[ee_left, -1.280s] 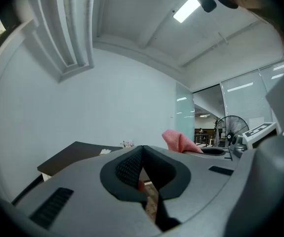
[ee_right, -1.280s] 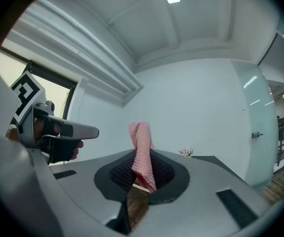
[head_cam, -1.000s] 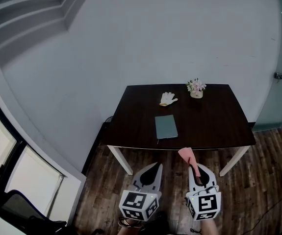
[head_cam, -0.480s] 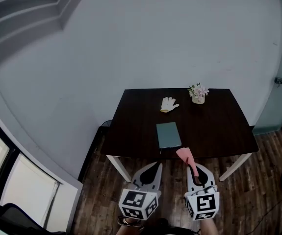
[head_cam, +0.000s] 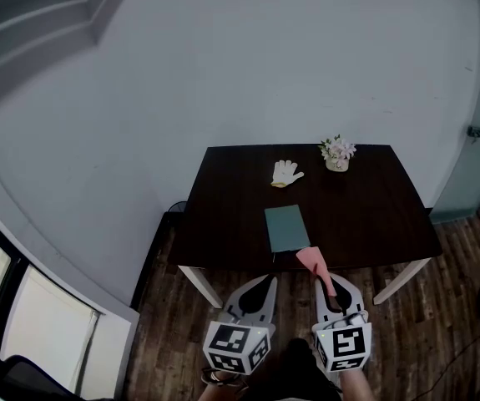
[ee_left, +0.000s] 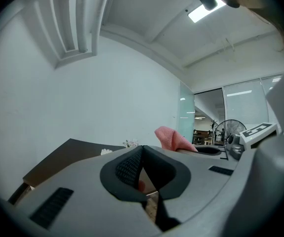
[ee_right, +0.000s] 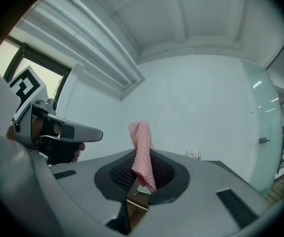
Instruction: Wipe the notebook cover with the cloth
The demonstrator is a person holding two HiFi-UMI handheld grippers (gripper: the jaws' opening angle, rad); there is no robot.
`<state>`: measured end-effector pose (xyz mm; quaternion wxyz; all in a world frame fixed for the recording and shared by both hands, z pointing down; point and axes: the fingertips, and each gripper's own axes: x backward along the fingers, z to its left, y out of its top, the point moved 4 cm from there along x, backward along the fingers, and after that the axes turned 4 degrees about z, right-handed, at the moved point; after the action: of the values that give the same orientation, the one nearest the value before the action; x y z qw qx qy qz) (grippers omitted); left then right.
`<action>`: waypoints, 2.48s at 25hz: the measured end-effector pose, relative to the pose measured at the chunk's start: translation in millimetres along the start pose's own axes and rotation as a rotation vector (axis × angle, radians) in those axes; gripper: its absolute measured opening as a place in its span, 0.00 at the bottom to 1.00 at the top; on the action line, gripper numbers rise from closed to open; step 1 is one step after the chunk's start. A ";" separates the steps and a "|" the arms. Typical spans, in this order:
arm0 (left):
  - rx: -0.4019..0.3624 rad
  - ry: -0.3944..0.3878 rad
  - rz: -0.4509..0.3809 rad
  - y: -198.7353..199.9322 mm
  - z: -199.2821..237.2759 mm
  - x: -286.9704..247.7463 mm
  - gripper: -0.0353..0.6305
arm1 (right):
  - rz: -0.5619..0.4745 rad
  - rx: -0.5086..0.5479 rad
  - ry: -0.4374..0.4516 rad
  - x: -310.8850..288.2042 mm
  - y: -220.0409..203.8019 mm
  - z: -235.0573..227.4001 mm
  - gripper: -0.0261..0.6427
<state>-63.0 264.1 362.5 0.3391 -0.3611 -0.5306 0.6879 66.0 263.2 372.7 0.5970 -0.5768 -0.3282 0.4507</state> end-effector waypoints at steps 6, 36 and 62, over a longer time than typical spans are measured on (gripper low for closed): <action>0.001 0.002 0.005 1.6 11.7 -21.1 0.08 | 0.003 0.002 0.011 -24.7 1.3 -8.9 0.10; 0.051 0.072 0.093 21.2 130.9 -234.2 0.08 | 0.055 0.002 0.135 -269.8 0.5 -106.1 0.11; 0.081 0.062 0.226 -31.9 210.7 -319.9 0.08 | 0.234 0.374 0.307 -432.3 -70.7 -101.4 0.11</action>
<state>-77.9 -103.3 474.6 0.2901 -0.4258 -0.4473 0.7311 6.1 -167.9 485.6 0.6800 -0.5519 -0.0759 0.4766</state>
